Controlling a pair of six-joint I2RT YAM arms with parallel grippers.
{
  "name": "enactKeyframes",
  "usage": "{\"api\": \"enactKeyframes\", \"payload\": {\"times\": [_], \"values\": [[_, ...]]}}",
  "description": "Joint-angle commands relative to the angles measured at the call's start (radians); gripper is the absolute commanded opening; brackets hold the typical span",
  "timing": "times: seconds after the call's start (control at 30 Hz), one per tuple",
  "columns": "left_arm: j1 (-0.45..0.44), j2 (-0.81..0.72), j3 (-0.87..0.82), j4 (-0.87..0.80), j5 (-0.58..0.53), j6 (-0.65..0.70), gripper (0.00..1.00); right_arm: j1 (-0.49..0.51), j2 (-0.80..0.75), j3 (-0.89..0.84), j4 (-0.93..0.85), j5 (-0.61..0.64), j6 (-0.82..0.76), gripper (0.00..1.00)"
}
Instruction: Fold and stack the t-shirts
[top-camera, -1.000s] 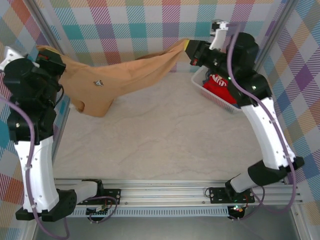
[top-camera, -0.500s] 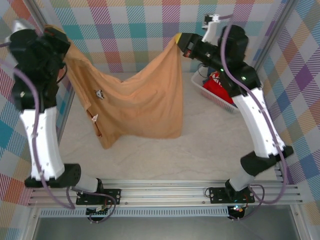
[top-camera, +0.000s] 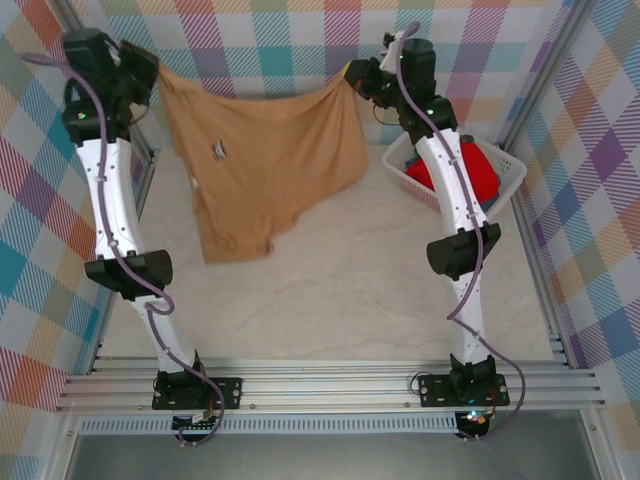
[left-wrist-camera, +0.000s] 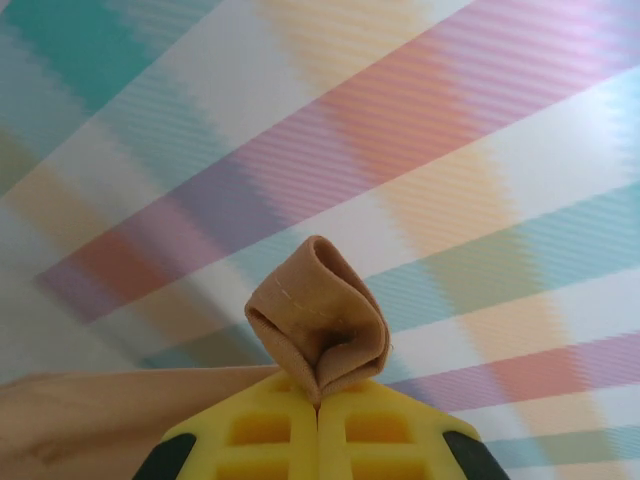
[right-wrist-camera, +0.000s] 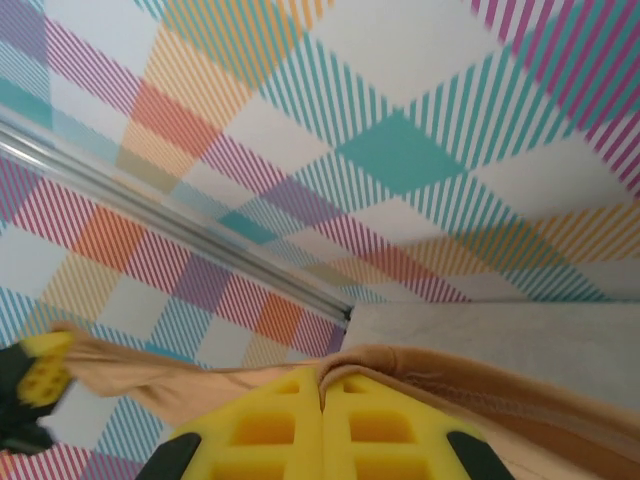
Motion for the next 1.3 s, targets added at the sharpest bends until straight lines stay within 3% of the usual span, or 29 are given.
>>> {"api": "enactKeyframes", "payload": {"times": [0.0,0.1,0.2,0.3,0.47,0.57,0.67,0.77,0.9,1.1,1.27], "values": [[0.031,-0.179,0.086,0.145,0.024,-0.034,0.00,-0.024,-0.205,-0.039,0.128,0.018,-0.018,0.00],[0.031,-0.292,0.016,0.143,0.014,-0.027,0.00,-0.050,-0.304,-0.146,0.147,0.013,-0.026,0.00],[0.028,-0.452,-0.225,0.031,0.017,-0.036,0.00,-0.056,-0.378,-0.269,0.120,-0.040,-0.045,0.00],[0.004,-0.716,-0.720,0.012,-0.019,-0.038,0.00,-0.050,-0.484,-0.536,0.123,-0.127,-0.046,0.00],[-0.021,-1.087,-1.553,0.053,0.040,-0.102,0.00,-0.025,-0.719,-1.262,0.301,-0.124,0.005,0.00],[-0.040,-1.197,-1.901,0.056,0.080,-0.127,0.00,-0.012,-0.753,-1.580,0.303,-0.067,0.014,0.00],[-0.082,-1.280,-2.189,0.115,0.120,-0.207,0.00,-0.008,-0.695,-1.746,0.303,-0.060,0.004,0.00],[-0.124,-1.391,-2.373,0.154,0.124,-0.292,0.00,0.001,-0.616,-1.816,0.311,-0.043,-0.014,0.00],[-0.140,-1.568,-2.478,0.031,0.115,-0.344,0.00,0.025,-0.551,-1.837,0.261,0.001,-0.037,0.00],[-0.140,-1.800,-2.526,-0.107,0.131,-0.417,0.00,0.057,-0.652,-1.904,0.201,0.088,-0.013,0.00],[-0.140,-1.785,-2.555,0.004,0.100,-0.508,0.00,0.058,-0.663,-1.878,0.158,0.116,-0.021,0.00]]}}
